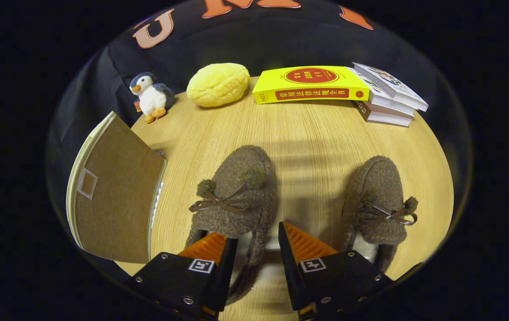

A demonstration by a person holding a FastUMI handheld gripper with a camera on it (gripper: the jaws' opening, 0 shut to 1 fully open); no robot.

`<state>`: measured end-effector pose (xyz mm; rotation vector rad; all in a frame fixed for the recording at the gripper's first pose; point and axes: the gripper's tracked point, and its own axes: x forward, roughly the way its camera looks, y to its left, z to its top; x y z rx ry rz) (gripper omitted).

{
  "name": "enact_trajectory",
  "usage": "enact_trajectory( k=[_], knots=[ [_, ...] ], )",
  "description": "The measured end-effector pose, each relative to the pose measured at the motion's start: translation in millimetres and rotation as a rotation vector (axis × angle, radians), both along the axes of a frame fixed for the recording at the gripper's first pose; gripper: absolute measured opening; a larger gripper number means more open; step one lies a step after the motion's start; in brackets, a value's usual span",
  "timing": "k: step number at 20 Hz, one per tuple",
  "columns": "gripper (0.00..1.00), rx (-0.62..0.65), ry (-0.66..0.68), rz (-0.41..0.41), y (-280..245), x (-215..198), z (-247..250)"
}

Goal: Open the storage box then place both shoes into the box .Put the left shoe in first, then the right shoe, with the right side of both shoes facing outward in a uniform manner.

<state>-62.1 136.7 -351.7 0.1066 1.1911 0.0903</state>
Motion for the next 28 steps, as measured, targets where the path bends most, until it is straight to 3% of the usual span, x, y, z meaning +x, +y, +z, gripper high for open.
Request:
enact_trajectory(
  k=[6, 7, 10, 22, 28],
  knots=[
    [0.29, 0.045, 0.028, -0.092, 2.3, 12.3, -7.4],
    [0.2, 0.05, 0.036, -0.099, 1.9, 11.1, -6.0],
    [0.09, 0.08, 0.092, -0.187, 0.7, 2.5, 6.0],
    [0.08, 0.265, -0.056, -0.164, 97.5, 40.5, 150.9],
    [0.08, 0.296, -0.083, -0.12, 173.7, 48.0, 180.5]
  ],
)
